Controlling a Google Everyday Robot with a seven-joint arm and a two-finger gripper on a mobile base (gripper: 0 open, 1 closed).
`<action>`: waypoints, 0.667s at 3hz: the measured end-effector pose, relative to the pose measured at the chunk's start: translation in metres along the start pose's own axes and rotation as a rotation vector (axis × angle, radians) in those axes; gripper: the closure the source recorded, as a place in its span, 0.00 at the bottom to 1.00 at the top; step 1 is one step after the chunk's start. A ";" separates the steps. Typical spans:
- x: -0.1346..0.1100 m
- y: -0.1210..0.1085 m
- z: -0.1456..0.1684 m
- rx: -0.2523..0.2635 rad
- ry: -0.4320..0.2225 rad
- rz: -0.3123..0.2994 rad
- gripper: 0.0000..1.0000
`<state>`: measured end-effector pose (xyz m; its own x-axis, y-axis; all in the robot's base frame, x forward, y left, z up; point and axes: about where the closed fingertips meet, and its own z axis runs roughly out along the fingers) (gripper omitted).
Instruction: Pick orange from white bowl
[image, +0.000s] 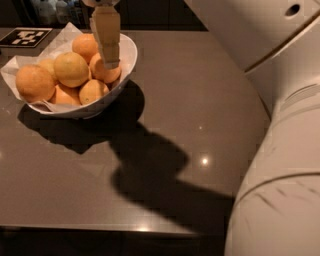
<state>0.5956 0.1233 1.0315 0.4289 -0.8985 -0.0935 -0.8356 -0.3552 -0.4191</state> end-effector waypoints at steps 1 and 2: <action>-0.011 -0.006 0.029 -0.062 -0.004 -0.015 0.00; -0.019 -0.011 0.050 -0.103 -0.002 -0.015 0.00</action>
Offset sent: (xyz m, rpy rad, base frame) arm 0.0137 0.0308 -0.0606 -0.1522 0.2058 0.0195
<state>0.6139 0.1568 0.9931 0.4425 -0.8923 -0.0894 -0.8598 -0.3938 -0.3251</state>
